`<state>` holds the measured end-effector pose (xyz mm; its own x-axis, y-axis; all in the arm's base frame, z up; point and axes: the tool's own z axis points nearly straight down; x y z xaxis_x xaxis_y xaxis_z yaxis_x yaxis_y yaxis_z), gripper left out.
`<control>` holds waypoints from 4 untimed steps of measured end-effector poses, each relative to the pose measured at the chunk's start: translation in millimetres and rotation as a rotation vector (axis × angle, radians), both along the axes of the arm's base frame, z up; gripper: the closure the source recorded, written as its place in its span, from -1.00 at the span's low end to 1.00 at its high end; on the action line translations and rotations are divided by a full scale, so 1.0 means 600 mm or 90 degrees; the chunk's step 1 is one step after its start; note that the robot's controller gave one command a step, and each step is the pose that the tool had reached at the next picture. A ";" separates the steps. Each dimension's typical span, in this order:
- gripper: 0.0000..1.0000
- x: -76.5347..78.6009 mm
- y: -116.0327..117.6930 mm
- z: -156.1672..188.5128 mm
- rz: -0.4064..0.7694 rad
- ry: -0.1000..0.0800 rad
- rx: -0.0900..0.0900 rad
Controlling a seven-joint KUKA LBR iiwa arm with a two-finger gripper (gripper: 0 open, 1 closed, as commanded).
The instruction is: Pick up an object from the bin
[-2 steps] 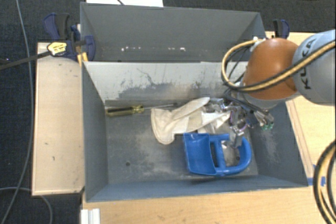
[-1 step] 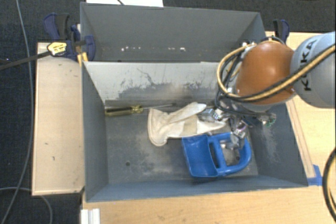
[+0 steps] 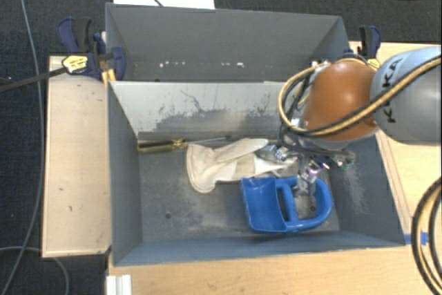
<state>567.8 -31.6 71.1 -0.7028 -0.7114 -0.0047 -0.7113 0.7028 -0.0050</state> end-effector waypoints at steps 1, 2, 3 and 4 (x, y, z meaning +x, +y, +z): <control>1.00 -0.014 0.040 0.006 0.296 -0.014 -0.002; 1.00 -0.014 0.040 0.006 0.295 -0.013 -0.002; 1.00 -0.014 0.040 0.020 0.293 -0.016 -0.001; 1.00 -0.017 0.041 0.066 0.292 -0.012 0.000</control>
Offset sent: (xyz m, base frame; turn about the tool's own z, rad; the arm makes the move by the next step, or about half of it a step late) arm 0.0000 0.0000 0.0000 0.0000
